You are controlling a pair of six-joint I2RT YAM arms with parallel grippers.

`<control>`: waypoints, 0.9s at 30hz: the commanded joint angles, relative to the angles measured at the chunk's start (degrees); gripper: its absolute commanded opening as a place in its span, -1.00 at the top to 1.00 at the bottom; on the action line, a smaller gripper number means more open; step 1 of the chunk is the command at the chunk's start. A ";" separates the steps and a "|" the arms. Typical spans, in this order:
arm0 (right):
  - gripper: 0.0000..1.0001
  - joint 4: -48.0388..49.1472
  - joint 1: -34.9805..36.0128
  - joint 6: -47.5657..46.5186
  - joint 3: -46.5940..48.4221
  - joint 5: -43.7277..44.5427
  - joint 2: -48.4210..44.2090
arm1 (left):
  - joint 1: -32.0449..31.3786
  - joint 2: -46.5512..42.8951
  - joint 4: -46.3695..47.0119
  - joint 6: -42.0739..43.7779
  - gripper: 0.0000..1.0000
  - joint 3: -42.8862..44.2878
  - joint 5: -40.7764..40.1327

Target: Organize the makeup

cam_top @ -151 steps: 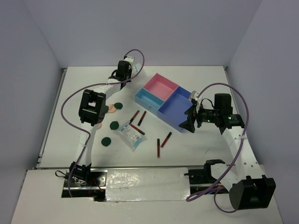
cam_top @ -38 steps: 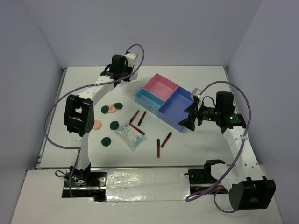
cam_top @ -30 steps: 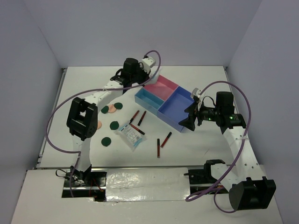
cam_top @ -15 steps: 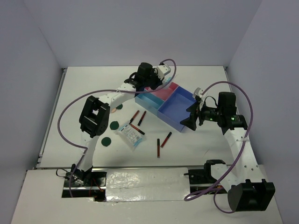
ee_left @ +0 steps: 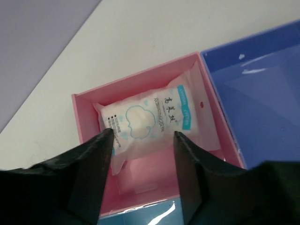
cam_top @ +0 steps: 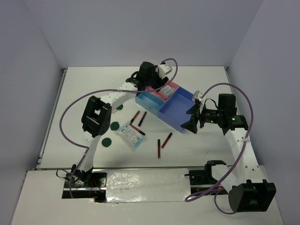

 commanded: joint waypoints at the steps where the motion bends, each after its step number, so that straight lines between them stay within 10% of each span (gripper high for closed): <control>1: -0.75 -4.41 -0.06 -5.61 2.67 -2.29 1.06 | -0.25 -8.52 3.51 -2.89 -0.23 -0.59 -0.17; 3: -0.76 -6.34 0.55 -7.28 4.25 -2.38 3.07 | 0.45 -10.99 2.90 -4.82 0.09 -1.65 -2.36; 5: -0.62 -5.49 5.53 -5.54 6.09 0.33 5.53 | 2.46 -15.64 2.72 -10.52 0.90 -4.89 -3.68; 12: -0.11 5.75 25.92 10.35 9.43 16.94 12.29 | 17.22 -37.32 -0.35 -38.11 1.00 -28.67 4.09; 19: -0.36 7.19 42.19 29.14 24.25 34.44 28.90 | 27.26 -57.30 -6.06 -38.59 -0.22 -48.22 4.76; 27: -0.80 7.34 50.47 39.72 32.56 33.73 47.02 | 29.90 -76.73 -13.80 -39.11 -0.66 -58.07 -4.91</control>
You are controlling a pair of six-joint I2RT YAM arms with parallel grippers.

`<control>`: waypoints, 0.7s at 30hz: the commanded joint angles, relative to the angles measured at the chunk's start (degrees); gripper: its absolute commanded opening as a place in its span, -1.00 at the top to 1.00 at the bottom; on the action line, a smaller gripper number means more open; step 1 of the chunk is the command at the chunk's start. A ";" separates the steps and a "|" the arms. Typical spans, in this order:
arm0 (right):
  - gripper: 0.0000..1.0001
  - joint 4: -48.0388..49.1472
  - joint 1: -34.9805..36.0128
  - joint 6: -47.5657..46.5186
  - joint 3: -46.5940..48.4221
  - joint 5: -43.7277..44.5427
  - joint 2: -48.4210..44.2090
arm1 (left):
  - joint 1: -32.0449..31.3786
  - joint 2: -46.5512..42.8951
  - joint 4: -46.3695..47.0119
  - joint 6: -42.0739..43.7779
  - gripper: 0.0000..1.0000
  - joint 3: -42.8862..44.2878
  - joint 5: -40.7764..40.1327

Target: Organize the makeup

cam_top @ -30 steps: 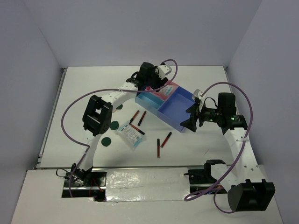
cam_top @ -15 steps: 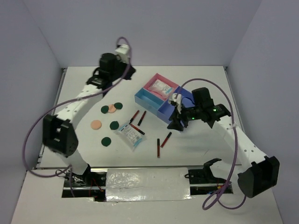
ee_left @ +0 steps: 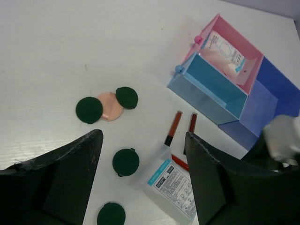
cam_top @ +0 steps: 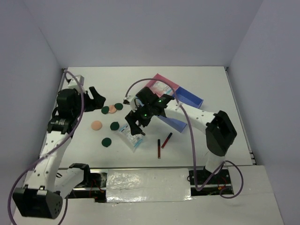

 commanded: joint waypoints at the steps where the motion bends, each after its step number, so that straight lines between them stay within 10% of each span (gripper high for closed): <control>1: -0.80 2.94 3.63 6.53 1.84 2.40 3.77 | 0.63 -7.10 -1.97 -2.48 -0.66 -2.78 -5.17; 21: -0.69 4.88 5.58 1.96 8.09 12.06 16.53 | 0.72 -24.87 -7.34 -8.11 -0.82 -11.57 -10.73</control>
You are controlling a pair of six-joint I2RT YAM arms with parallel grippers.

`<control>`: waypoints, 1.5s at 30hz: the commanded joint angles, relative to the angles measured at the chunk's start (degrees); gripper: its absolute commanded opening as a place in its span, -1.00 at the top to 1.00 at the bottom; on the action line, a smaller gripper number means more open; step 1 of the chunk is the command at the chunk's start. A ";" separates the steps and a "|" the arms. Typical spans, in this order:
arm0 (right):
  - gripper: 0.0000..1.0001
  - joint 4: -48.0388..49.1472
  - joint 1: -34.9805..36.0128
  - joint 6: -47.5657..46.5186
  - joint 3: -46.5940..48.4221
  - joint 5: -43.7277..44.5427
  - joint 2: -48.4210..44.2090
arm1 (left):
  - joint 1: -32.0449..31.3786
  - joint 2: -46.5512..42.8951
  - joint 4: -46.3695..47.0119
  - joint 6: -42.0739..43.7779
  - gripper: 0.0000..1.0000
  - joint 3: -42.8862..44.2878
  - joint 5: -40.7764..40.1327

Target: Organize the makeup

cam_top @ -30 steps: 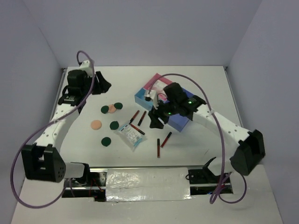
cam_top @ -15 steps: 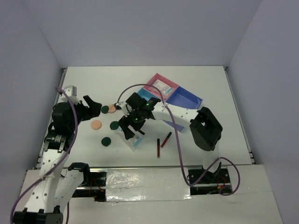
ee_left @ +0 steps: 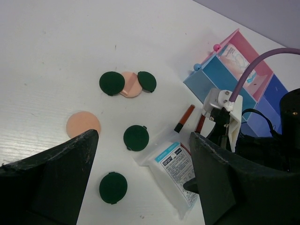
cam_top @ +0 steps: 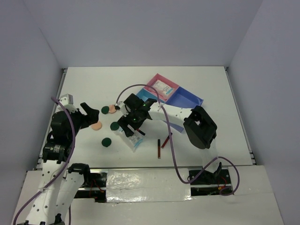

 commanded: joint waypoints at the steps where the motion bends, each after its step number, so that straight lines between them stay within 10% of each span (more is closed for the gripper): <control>1: -0.69 3.06 0.44 -1.99 1.14 2.90 0.66 | 0.17 -1.18 1.92 -1.27 -0.82 -0.43 -0.58; 13: -0.62 3.07 1.32 -2.61 -0.09 1.68 4.09 | 0.26 -1.09 3.95 -2.41 -0.82 -3.24 -0.41; 23: 0.30 3.59 1.41 -4.89 -4.92 -5.78 -0.12 | 0.26 -0.65 5.45 -2.85 -0.82 -4.39 0.74; 33: 0.53 1.22 -0.26 -13.24 -7.83 -25.65 -15.32 | 0.26 1.10 7.38 -3.11 -0.80 -4.65 1.88; 45: 0.59 0.51 -23.54 -18.78 8.77 -14.43 -18.33 | 0.26 2.34 12.04 -5.58 -0.79 -8.43 4.25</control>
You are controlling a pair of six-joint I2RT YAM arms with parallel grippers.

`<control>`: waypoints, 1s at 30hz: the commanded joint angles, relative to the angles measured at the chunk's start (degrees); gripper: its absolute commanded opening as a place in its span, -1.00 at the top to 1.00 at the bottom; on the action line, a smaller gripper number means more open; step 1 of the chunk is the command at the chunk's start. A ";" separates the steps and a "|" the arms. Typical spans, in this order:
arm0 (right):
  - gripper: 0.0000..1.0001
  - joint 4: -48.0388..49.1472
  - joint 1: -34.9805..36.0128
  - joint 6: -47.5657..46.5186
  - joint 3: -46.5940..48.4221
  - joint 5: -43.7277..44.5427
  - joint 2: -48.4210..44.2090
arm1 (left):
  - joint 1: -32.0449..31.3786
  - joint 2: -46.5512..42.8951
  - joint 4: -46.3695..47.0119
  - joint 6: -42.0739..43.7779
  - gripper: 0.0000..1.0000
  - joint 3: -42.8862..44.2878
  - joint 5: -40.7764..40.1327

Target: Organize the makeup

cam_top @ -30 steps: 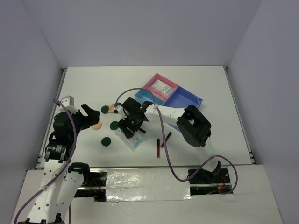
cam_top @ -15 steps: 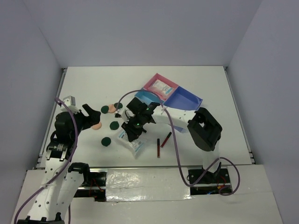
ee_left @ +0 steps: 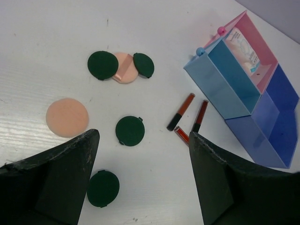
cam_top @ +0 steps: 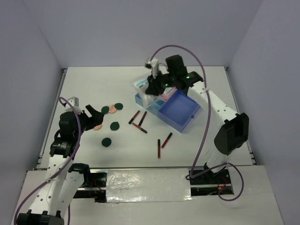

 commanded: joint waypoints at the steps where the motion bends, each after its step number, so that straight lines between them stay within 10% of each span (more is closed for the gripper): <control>1: 0.59 2.61 -6.49 -2.02 4.56 5.96 0.34 | 0.28 -0.18 3.99 -1.60 -0.79 -0.58 1.45; 15: 0.44 4.12 -13.11 -11.33 15.46 17.31 16.60 | 0.28 -0.79 2.50 -1.51 -0.79 -0.85 1.54; 30: -0.21 -4.40 -13.20 -24.23 17.83 19.34 25.30 | 0.28 -2.81 0.83 -1.69 -0.78 -2.08 0.75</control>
